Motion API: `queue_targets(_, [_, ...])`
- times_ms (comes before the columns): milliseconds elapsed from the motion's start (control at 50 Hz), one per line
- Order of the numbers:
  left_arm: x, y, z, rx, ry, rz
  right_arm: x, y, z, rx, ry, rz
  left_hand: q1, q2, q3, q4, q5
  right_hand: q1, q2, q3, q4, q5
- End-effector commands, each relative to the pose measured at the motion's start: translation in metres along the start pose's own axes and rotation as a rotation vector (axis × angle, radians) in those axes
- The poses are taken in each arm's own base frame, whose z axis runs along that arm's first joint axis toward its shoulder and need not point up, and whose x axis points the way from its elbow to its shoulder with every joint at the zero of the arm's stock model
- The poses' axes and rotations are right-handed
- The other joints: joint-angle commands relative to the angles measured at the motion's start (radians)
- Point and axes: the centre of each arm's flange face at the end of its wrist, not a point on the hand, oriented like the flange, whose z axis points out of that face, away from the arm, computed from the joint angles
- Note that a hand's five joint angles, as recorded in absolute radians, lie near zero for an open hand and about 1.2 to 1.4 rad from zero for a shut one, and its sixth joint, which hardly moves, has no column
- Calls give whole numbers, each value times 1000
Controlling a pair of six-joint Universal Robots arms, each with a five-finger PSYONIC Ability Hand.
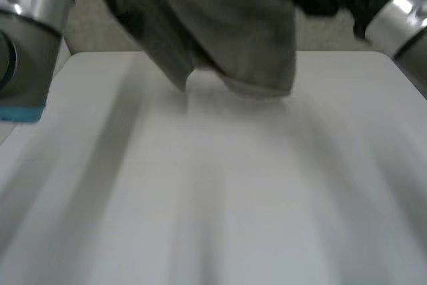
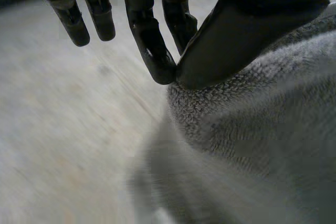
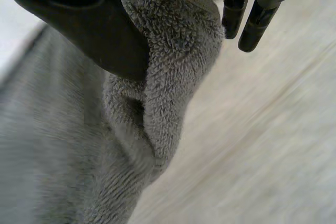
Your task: Fold the towel.
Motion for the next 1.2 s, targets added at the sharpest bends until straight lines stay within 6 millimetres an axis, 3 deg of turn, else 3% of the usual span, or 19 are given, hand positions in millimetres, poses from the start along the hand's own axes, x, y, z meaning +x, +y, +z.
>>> queue_targets(20, [41, 72, -79, -399, 199, -115, -47, 51, -50, -358, -170, -89, 72, 94, -43, -50, 56, 3, -15, -7, -60, -29])
queue_targets(40, [41, 72, -80, -399, 199, -115, -48, 51, -50, -359, -170, -89, 72, 94, -43, -50, 56, 3, -15, -7, -60, -29])
queue_targets(80, [55, 99, -114, -534, 236, -128, -67, 67, -68, -463, -241, -83, 72, 94, -43, -50, 56, -140, -158, -7, -60, -172])
queue_targets(140, [63, 112, -131, -597, 259, -129, -79, 77, -76, -509, -279, -30, 72, 94, -43, -50, 56, -323, -341, -7, -60, -355])
queue_targets(180, [75, 131, -155, -691, 291, -133, -98, 97, -88, -581, -320, 55, 72, 94, -43, -50, 56, -866, -884, -7, -60, -898])
queue_targets(200, [75, 131, -155, -691, 292, -133, -98, 97, -88, -582, -321, 56, 72, 94, -43, -50, 56, -869, -887, -7, -60, -901])
queue_targets(220, [79, 138, -163, -722, 303, -133, -104, 102, -92, -601, -334, 82, 72, 94, -43, -50, 56, -1117, -1135, -7, -60, -1149])
queue_targets(260, [81, 143, -167, -745, 302, -138, -107, 105, -95, -613, -338, 105, 72, 94, -43, -50, 56, -1117, -1135, -7, -60, -1149])
queue_targets(280, [81, 144, -169, -758, 297, -140, -109, 107, -95, -620, -333, 129, -64, -43, -43, -50, -80, -1117, -1135, -7, -60, -1149])
queue_targets(380, [79, 145, -169, -776, 283, -136, -104, 109, -92, -614, -280, 205, -265, -243, -43, -50, -281, -1117, -1135, -7, -60, -1149])
queue_targets(640, [80, 143, -174, -792, 282, -140, -99, 110, -87, -580, -232, 247, -345, -323, -43, -50, -361, -1117, -1135, -7, -60, -1149])
queue_targets(780, [85, 140, -193, -869, 309, -154, -97, 100, -65, -452, -317, 78, -535, -513, -43, -50, -551, -1117, -1135, -7, -60, -1149])
queue_targets(900, [83, 135, -205, -939, 315, -170, -99, 105, -38, -382, -412, -83, -627, -605, -43, -50, -643, -1117, -1135, -7, -60, -1149])
queue_targets(1020, [62, 126, -205, -948, 232, -141, -108, 127, -15, -380, -482, -254, -612, -590, -43, -50, -628, -1117, -1135, -7, -60, -1149])
queue_targets(1080, [55, 123, -204, -942, 207, -135, -112, 133, -13, -377, -493, -289, -612, -590, -43, -50, -628, -1117, -1135, -7, -60, -1149])
queue_targets(1200, [53, 120, -208, -948, 199, -137, -138, 153, -6, -314, -569, -428, -615, -593, -43, -50, -631, -1117, -1135, -7, -60, -1149])
